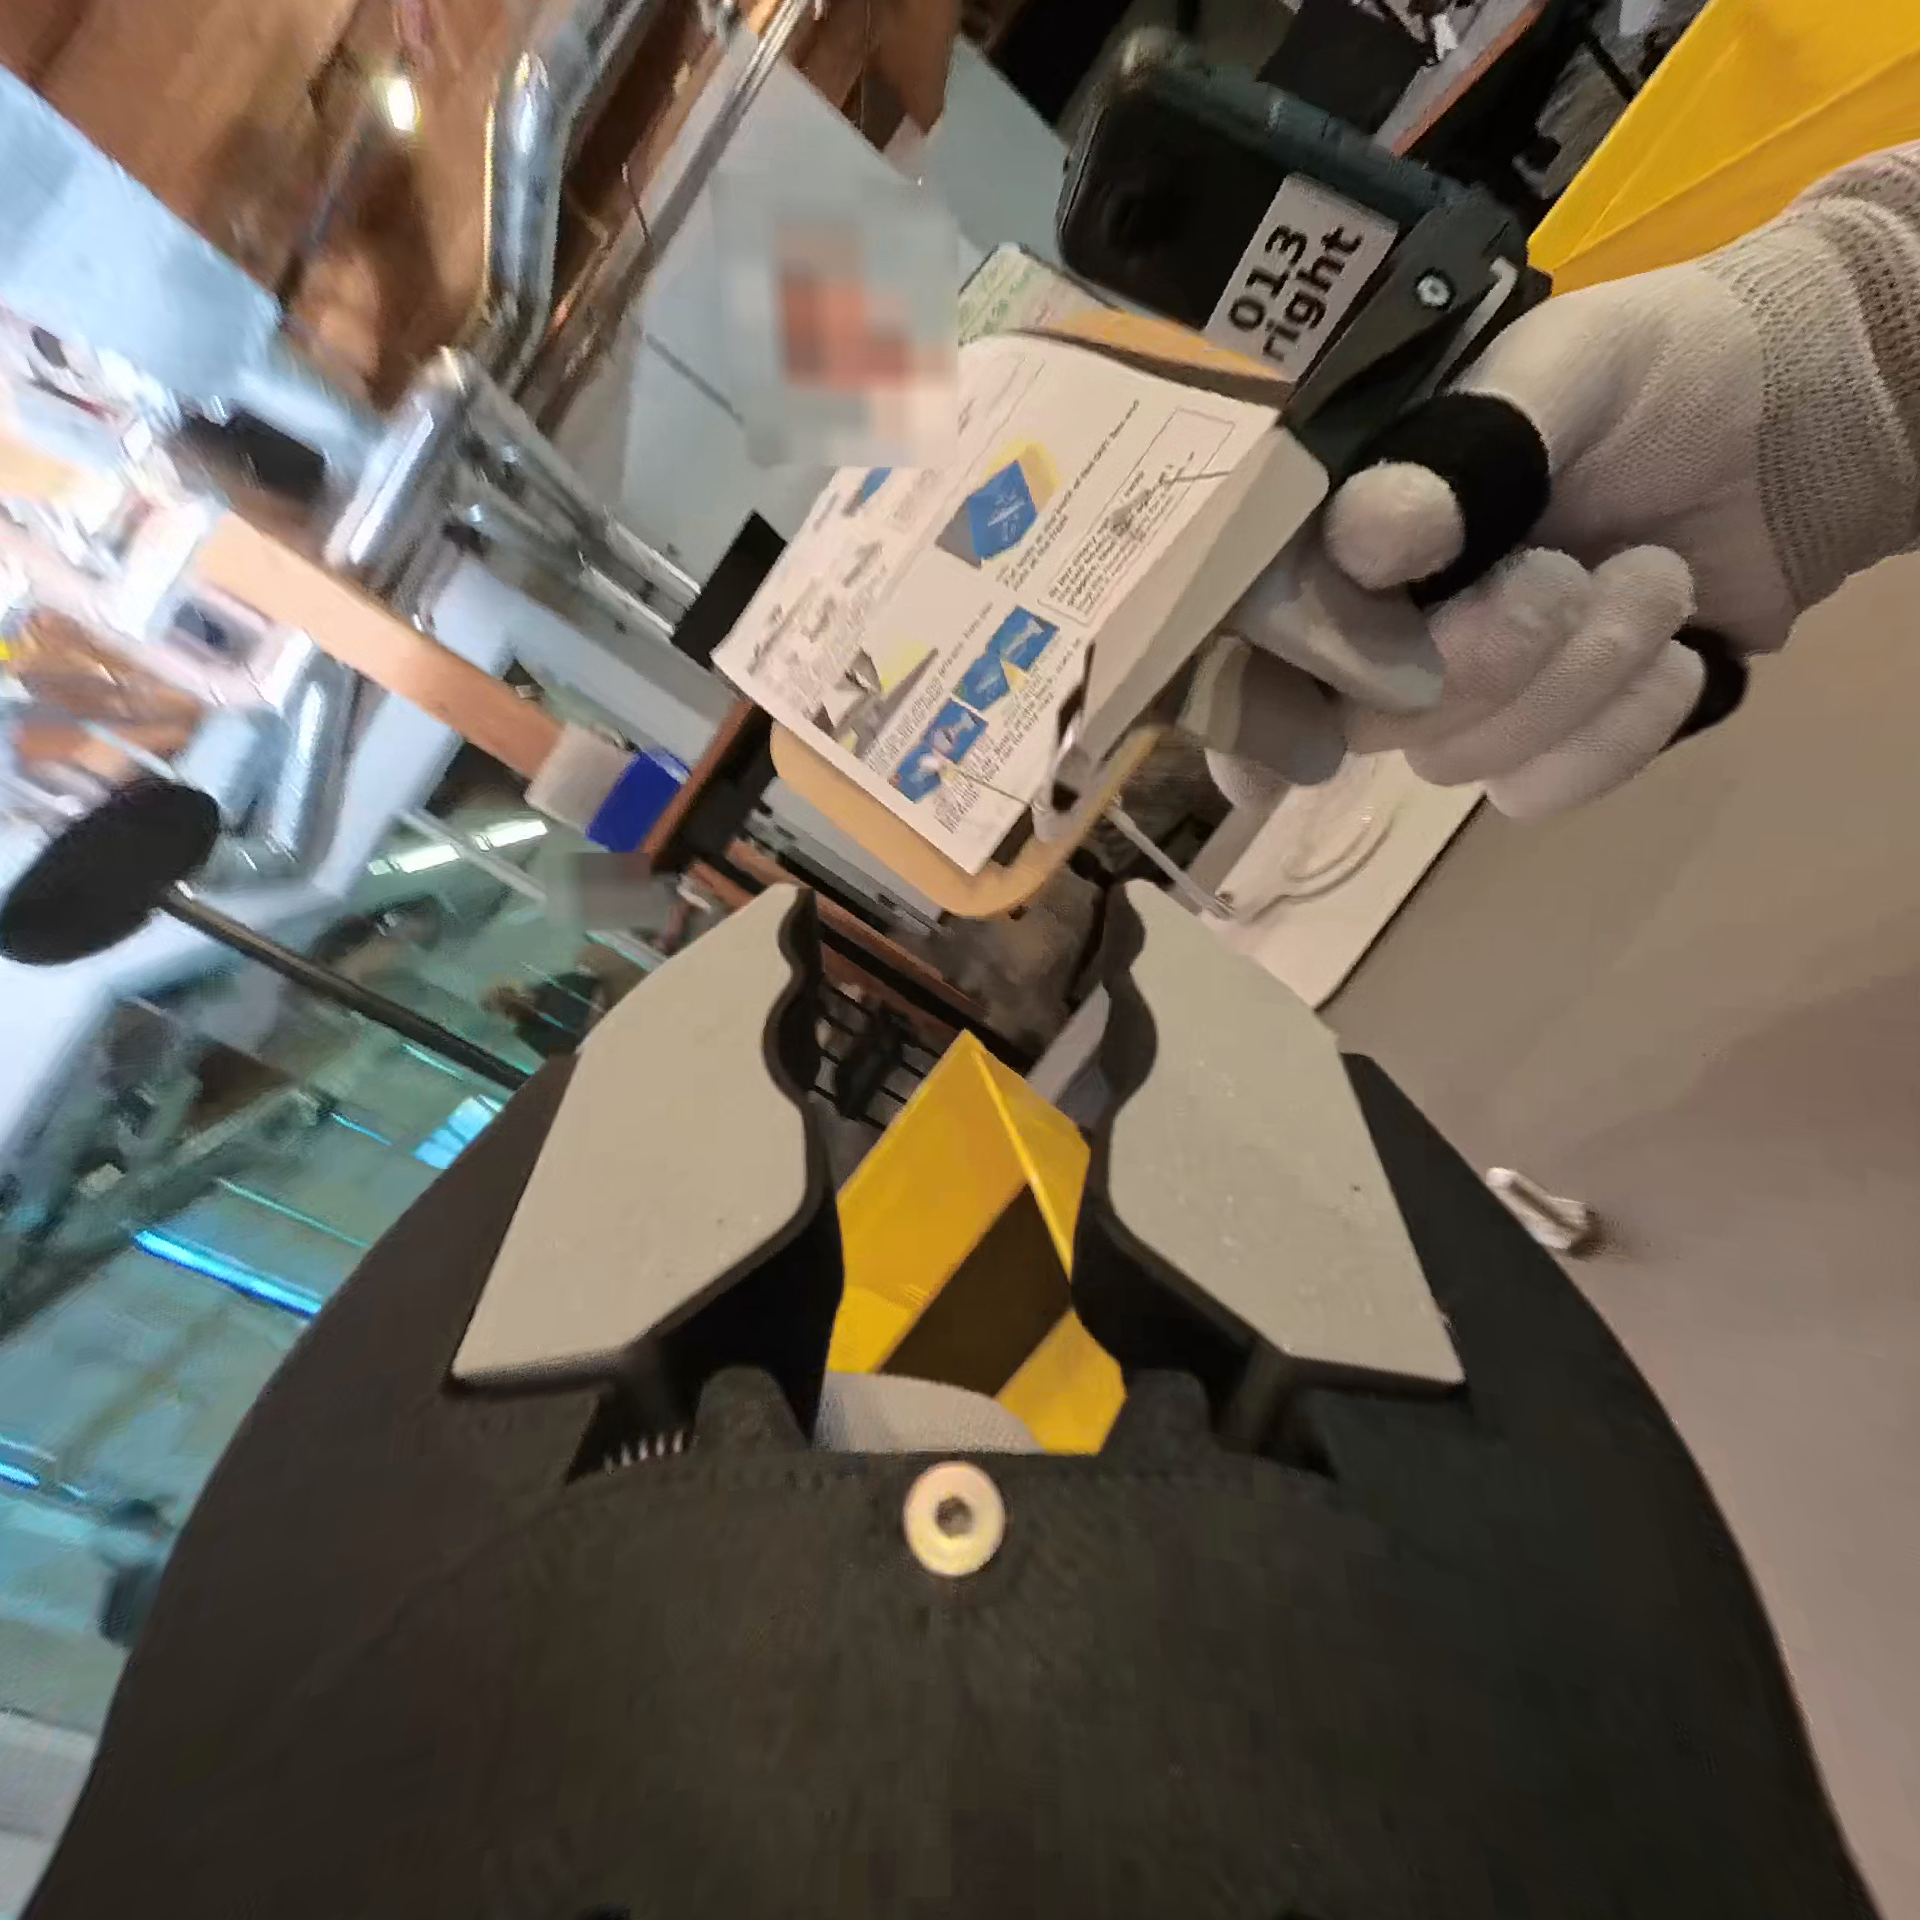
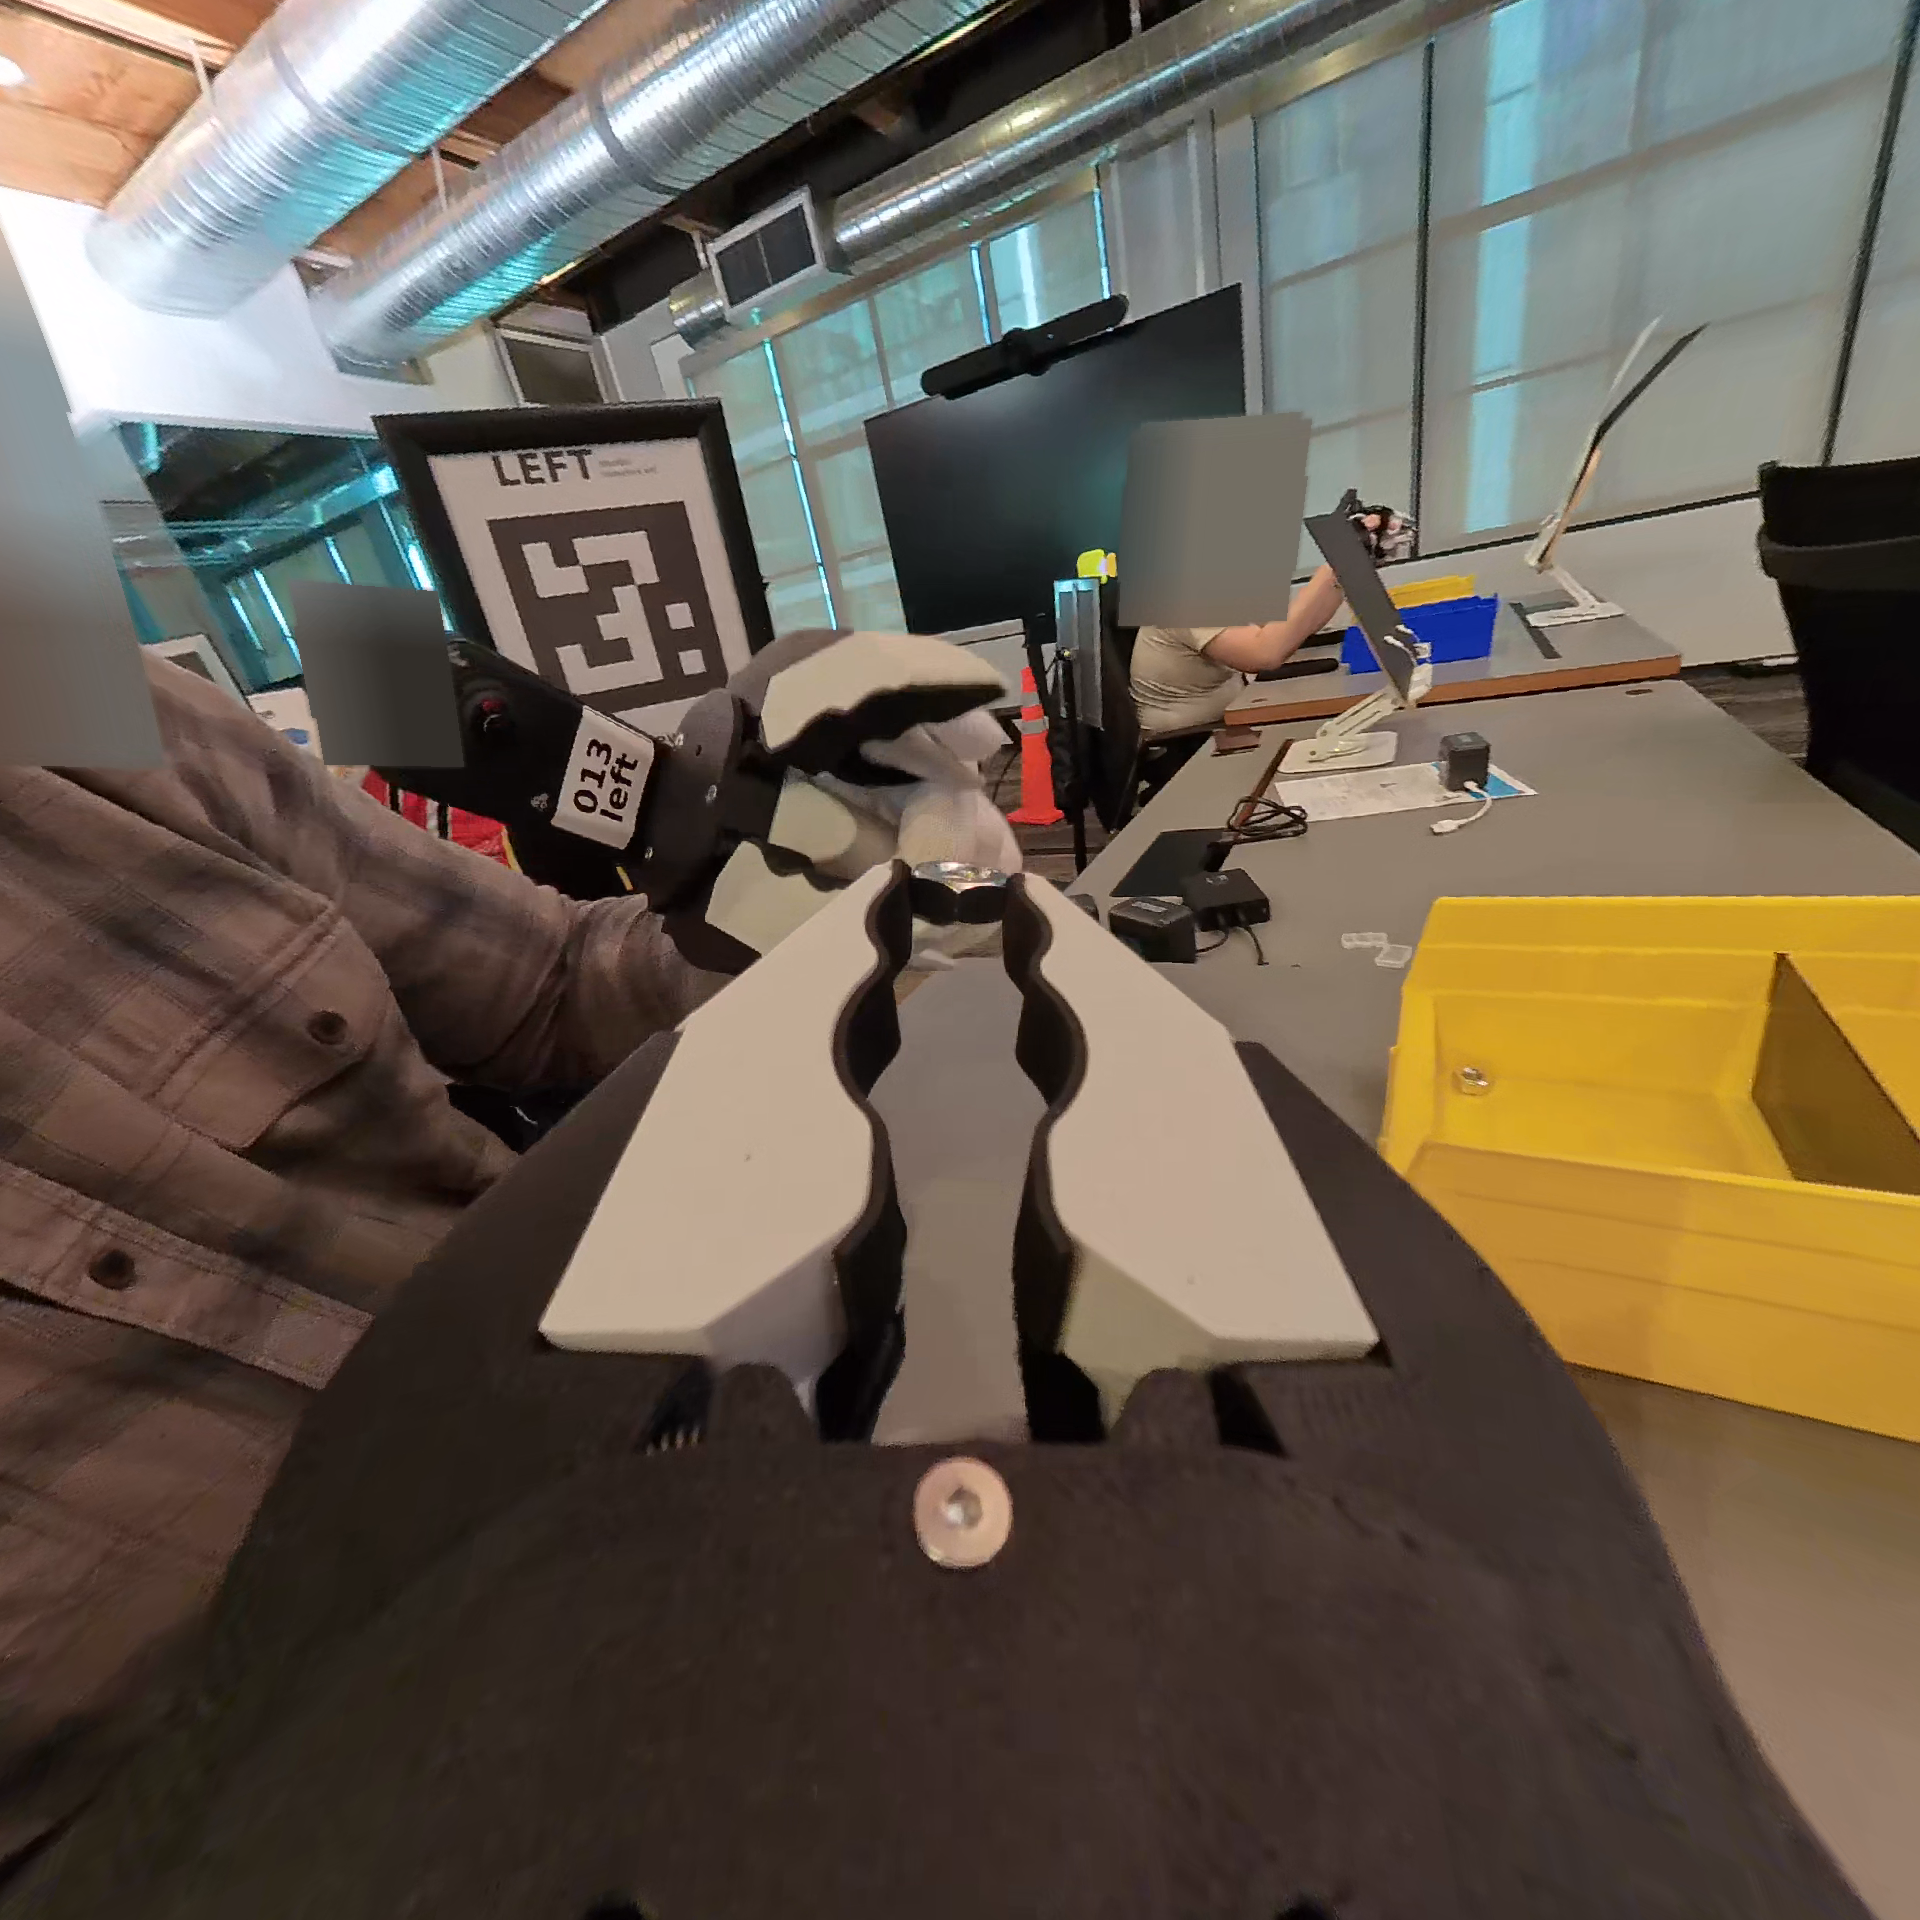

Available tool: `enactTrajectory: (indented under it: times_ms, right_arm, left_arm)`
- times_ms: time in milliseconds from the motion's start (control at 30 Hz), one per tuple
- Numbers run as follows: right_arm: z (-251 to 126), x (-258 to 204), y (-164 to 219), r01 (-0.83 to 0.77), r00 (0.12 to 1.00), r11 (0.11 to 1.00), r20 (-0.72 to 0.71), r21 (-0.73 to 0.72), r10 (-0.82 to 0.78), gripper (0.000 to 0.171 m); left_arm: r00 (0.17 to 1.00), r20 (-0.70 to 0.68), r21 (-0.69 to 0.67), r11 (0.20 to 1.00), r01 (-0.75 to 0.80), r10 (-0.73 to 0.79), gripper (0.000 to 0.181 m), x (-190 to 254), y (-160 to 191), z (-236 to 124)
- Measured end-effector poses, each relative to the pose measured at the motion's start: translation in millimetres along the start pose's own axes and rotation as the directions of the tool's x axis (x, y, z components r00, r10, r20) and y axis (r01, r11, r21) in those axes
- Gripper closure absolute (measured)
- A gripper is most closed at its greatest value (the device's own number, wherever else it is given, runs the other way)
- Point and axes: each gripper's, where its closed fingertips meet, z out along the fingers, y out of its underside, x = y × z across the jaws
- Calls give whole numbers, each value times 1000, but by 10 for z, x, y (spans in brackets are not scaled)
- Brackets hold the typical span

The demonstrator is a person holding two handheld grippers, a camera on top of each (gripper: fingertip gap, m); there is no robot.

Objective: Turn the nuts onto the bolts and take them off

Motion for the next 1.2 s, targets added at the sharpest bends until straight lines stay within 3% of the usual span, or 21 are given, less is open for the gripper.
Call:
enactTrajectory:
  times_ms: [233, 533, 767, 867, 1067, 1200]
  right_arm:
    - [-236, 156, -30, 28, 996, 999, -79, -15, -30, 155]
    - [-388, 198, -103, 50, 993, 999, -110, -3, -50, 155]
    - [-472, 201, -171, 68, 989, 998, -128, 7, -67, 155]
    - [-509, 187, -216, 79, 988, 997, -132, 16, -76, 155]
    - [-562, 196, -253, 85, 987, 996, -141, 25, -81, 155]
    - [-580, 196, -267, 87, 986, 996, -143, 31, -82, 155]
  left_arm:
    - [935, -154, -197, 937, 288, -320, 125, 606, 404, 63]
    - [793, -305, -387, 829, 403, -528, 117, 1377, 725, 192]
    - [683, -249, -493, 697, 520, -686, 105, 1571, 937, 370]
    - [656, -235, -528, 661, 533, -717, 105, 1644, 1038, 413]
    - [657, -276, -605, 658, 449, -702, 114, 1921, 1237, 430]
    - [677, -235, -628, 640, 442, -698, 121, 1894, 1356, 517]
